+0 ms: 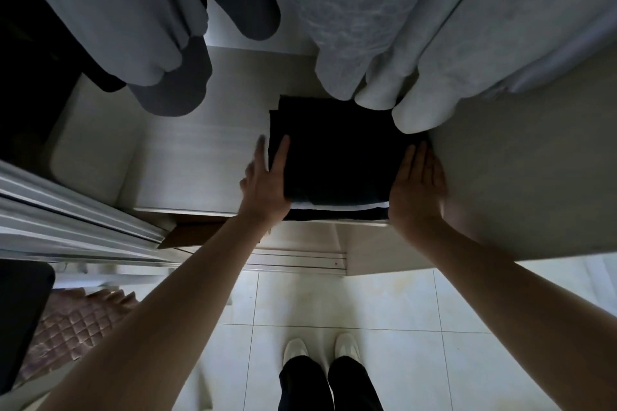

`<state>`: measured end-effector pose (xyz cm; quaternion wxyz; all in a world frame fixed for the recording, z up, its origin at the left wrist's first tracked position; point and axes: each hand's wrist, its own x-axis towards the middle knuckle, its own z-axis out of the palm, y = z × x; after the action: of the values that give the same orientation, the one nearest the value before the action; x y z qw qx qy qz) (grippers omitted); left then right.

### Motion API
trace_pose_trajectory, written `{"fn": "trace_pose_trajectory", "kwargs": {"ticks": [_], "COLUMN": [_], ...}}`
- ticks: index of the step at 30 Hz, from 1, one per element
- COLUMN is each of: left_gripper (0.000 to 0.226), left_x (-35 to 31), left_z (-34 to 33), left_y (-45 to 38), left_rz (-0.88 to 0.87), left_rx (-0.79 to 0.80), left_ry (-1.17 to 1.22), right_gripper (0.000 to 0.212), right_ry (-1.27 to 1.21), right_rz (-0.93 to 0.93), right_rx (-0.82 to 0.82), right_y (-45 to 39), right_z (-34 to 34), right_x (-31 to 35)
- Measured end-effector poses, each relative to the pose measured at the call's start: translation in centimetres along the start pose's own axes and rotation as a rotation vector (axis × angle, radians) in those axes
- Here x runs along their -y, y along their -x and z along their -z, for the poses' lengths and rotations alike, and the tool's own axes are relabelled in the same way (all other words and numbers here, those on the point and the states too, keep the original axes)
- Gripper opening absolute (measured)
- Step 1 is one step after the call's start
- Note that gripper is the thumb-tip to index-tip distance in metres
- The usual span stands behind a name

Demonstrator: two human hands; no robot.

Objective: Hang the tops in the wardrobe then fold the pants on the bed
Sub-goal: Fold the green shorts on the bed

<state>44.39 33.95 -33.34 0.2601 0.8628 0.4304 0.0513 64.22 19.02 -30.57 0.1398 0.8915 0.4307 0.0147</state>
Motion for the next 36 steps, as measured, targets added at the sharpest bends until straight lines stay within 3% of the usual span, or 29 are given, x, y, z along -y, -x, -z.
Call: {"fn": "trace_pose_trajectory", "kwargs": {"ticks": [3, 8, 14, 22, 27, 36], "left_gripper": [0.118, 0.111, 0.105, 0.077, 0.078, 0.038], "left_x": [-0.9, -0.8, -0.9, -0.8, -3.5, -11.5], "left_z": [-1.8, -3.8, -1.4, 2.9, 4.2, 0.8], "left_y": [0.8, 1.1, 1.4, 8.6, 15.7, 28.9], "left_rz": [-0.185, -0.134, 0.113, 0.377, 0.436, 0.8], "left_rx": [0.052, 0.209, 0.314, 0.367, 0.233, -0.363], "left_ry": [-0.239, -0.35, -0.132, -0.052, 0.22, 0.426], "right_gripper": [0.079, 0.075, 0.094, 0.082, 0.072, 0.057], "right_ry": [-0.028, 0.047, 0.014, -0.114, -0.157, -0.284], "right_rz": [0.039, 0.074, 0.049, 0.221, 0.436, 0.928], "right_rx": [-0.077, 0.027, 0.174, 0.226, 0.223, 0.179], "right_y": [0.4, 0.8, 1.1, 6.6, 11.0, 17.1], "right_z": [0.2, -0.8, 1.6, 5.8, 6.9, 6.7], "right_x": [0.2, -0.2, -0.2, -0.4, 0.4, 0.1]}}
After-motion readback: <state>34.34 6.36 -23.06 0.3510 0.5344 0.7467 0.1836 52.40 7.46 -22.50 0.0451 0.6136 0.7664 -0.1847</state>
